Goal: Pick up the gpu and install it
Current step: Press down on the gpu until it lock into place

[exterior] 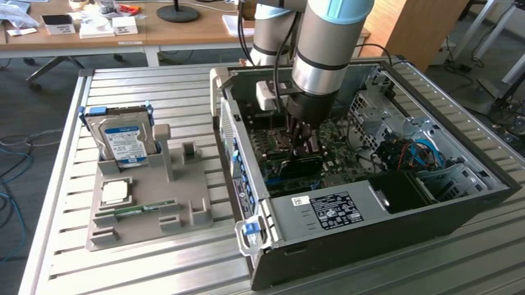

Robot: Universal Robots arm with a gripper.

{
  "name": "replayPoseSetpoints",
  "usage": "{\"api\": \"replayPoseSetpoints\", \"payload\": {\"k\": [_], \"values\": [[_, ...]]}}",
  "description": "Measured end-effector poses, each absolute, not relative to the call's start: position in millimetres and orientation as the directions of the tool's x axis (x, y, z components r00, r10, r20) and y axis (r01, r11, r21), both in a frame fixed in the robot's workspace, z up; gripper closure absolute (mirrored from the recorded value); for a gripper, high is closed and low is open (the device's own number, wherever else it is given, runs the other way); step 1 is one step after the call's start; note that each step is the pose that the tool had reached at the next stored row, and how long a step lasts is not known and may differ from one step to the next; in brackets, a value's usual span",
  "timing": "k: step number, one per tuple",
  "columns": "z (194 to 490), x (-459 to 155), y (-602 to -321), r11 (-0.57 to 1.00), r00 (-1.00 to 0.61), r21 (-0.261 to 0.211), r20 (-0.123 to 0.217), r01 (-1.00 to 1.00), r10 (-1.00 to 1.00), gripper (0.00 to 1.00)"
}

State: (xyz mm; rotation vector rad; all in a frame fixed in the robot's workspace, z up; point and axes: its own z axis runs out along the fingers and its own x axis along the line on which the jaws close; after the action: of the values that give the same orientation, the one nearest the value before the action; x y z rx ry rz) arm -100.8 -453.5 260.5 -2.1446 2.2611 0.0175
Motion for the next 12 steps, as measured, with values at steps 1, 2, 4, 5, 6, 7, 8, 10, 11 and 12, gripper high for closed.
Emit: {"api": "replayPoseSetpoints", "payload": {"k": [1, 2, 4, 5, 6, 7, 8, 10, 11, 12], "values": [[260.1, -101.0, -453.6, 0.053, -0.053, -0.009, -0.026, -0.999, -0.998, 0.89], [259.7, -101.4, -453.6, 0.053, -0.053, -0.009, -0.026, -0.999, -0.998, 0.89], [259.2, -102.0, -453.6, 0.053, -0.052, -0.009, -0.026, -0.999, -0.998, 0.89], [259.1, -102.1, -453.6, 0.053, -0.052, -0.009, -0.026, -0.999, -0.998, 0.89], [259.0, -102.1, -453.6, 0.053, -0.052, -0.009, -0.027, -0.999, -0.998, 0.89], [258.9, -102.1, -453.5, 0.053, -0.053, -0.009, -0.027, -0.999, -0.998, 0.89], [258.9, -102.2, -453.5, 0.053, -0.053, -0.009, -0.027, -0.999, -0.998, 0.89], [258.9, -102.2, -453.5, 0.053, -0.053, -0.009, -0.027, -0.999, -0.998, 0.89], [258.7, -102.2, -453.6, 0.053, -0.053, -0.009, -0.027, -0.999, -0.998, 0.89], [258.6, -102.2, -453.6, 0.053, -0.053, -0.009, -0.026, -0.999, -0.998, 0.89]]}}
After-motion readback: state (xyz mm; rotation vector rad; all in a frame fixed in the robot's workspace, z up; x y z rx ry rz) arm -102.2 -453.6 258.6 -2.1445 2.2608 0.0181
